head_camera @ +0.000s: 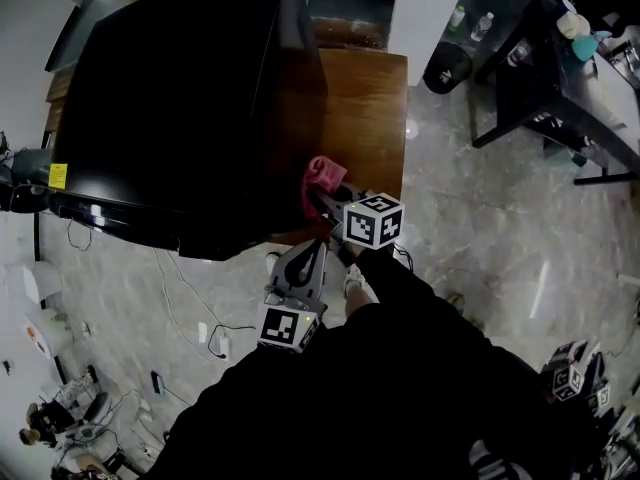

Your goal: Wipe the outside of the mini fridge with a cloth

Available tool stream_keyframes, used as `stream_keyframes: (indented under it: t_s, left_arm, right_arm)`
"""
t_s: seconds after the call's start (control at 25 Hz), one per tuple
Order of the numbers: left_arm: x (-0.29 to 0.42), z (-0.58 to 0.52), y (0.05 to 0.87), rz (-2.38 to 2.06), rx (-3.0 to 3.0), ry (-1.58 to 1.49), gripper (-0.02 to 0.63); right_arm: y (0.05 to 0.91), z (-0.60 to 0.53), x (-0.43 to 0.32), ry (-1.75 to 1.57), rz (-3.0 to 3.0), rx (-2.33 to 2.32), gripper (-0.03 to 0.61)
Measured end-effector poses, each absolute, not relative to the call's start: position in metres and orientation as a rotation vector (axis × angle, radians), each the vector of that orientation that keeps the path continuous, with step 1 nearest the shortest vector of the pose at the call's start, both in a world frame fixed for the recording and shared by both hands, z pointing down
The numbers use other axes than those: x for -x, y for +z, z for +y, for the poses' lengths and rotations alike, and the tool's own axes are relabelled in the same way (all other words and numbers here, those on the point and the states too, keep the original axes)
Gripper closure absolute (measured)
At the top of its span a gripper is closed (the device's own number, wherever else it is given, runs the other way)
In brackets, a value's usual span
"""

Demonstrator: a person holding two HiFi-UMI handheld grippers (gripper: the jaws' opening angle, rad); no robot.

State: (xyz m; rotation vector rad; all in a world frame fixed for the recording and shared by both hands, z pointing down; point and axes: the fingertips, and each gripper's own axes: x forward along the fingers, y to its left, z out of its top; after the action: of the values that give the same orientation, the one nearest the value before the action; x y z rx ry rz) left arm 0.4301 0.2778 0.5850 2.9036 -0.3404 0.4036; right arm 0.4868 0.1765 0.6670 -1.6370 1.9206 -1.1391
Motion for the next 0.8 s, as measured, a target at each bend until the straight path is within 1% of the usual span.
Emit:
stream_keyframes:
  t_s: [0.28, 0.52, 0.64, 0.8]
  left_arm:
    - [-0.436, 0.283, 0.619, -0.317, -2.874, 0.549, 0.607]
    - [-0.447, 0.289, 0.620, -0.310, -2.870, 0.542, 0.607]
    - [-0.456, 0.290, 0.605, -0.303, -2.883, 0.523, 0.607]
    - [-0.475, 0.288, 0.559, -0.318, -2.910, 0.419, 0.607]
  right_arm:
    - [0.748, 0.176, -0.487, -1.324, 1.823, 1.743, 0.525]
    - [0.788, 0.178, -0.486, -1.469, 1.866, 1.804, 0.531]
    - [0.783, 0.183, -0.495, -1.500, 1.914, 1.810, 0.529]
    - [0.717, 0.179, -0.530, -1.359, 1.904, 1.769, 0.529]
